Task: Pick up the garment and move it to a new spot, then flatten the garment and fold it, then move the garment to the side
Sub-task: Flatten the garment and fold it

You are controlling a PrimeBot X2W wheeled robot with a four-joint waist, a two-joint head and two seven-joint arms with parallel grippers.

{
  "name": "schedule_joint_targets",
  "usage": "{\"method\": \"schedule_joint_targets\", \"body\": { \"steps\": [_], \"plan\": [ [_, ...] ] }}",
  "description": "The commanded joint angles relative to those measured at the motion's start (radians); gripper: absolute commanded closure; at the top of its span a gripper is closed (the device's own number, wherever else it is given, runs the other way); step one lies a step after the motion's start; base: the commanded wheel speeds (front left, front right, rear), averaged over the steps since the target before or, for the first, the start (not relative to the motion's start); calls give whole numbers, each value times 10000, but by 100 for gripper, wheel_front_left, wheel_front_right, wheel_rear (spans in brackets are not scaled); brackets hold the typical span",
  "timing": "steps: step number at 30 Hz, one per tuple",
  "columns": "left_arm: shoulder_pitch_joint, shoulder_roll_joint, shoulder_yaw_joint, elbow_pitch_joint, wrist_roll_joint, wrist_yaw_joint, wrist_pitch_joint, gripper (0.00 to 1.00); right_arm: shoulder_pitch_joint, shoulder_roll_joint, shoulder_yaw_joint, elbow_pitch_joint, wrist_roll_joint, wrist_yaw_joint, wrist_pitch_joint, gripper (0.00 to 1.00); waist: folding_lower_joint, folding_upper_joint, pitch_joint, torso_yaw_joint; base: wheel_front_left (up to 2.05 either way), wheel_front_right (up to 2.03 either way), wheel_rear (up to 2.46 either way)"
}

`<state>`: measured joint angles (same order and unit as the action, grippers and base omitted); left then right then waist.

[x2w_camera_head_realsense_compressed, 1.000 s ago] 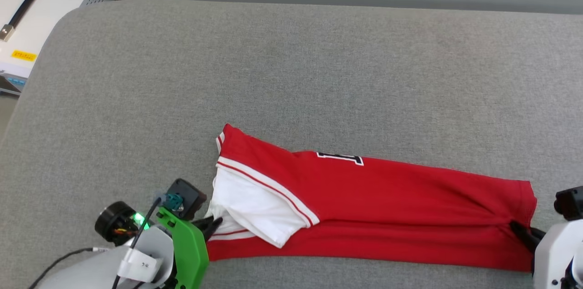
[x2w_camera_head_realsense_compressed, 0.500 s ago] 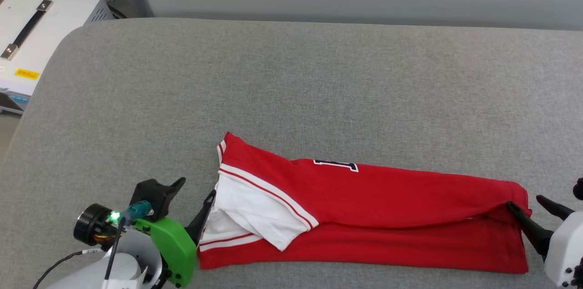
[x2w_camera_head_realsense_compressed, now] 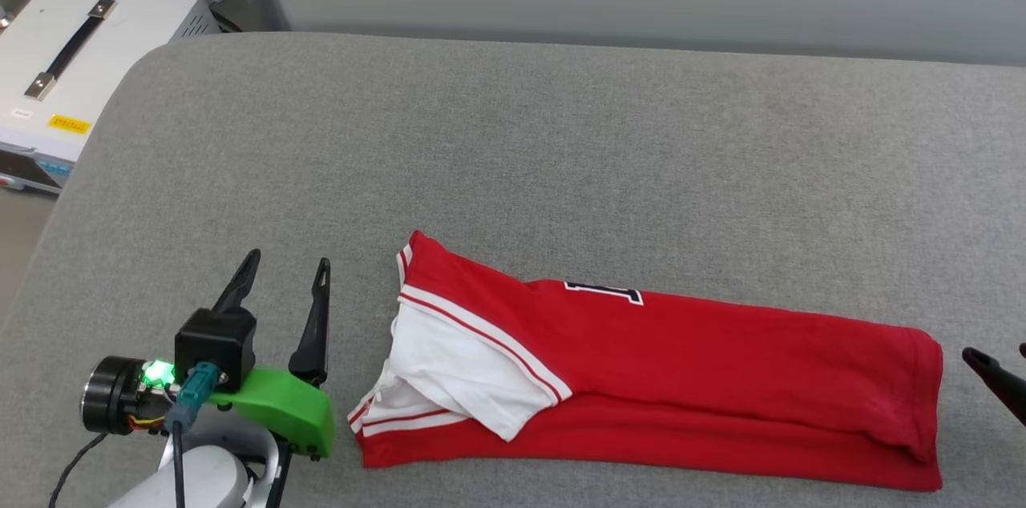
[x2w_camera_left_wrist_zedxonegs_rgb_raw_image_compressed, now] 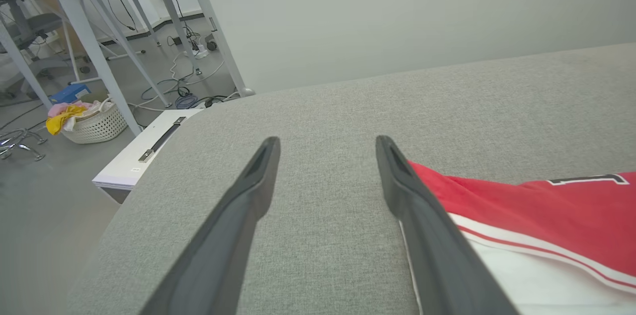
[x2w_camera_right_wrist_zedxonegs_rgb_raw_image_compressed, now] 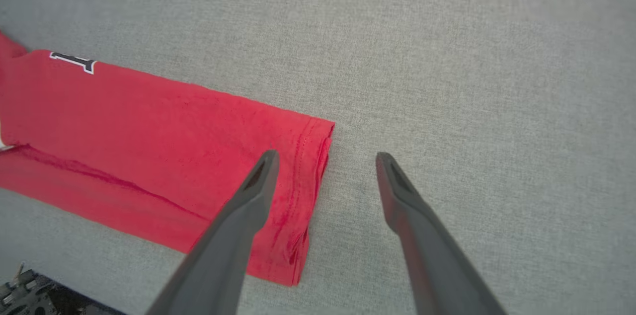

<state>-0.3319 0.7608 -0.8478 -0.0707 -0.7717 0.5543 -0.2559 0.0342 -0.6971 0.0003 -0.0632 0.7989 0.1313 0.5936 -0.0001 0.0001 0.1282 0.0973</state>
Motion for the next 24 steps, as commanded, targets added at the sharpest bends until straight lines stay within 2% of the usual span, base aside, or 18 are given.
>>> {"method": "schedule_joint_targets", "body": {
  "steps": [1, 8, 19, 24],
  "plan": [
    [402, -207, 371, -43, 404, 93, -55, 0, 106, -9, -57, 170, 209, -6, 269, 0, 1, -1, 140, 123, 0, 0, 0],
    [1304, -1119, 2037, 31, 2093, -102, -57, 0, -57, 287, 176, 936, 455, -6, 786, 0, 1, -1, 594, 498, 0, 0, 0],
    [1999, -2780, 3898, 292, 3833, -892, -58, 0, -472, 857, 1214, 1930, 647, -6, 385, 0, 1, -1, 1160, 1056, 0, 0, 0],
    [2185, -3628, 4497, 466, 4479, -1398, -58, 0, -546, 1016, 1806, 2240, 771, -6, 197, 0, 1, -1, 1205, 1169, 0, 0, 0]
  ]
}}
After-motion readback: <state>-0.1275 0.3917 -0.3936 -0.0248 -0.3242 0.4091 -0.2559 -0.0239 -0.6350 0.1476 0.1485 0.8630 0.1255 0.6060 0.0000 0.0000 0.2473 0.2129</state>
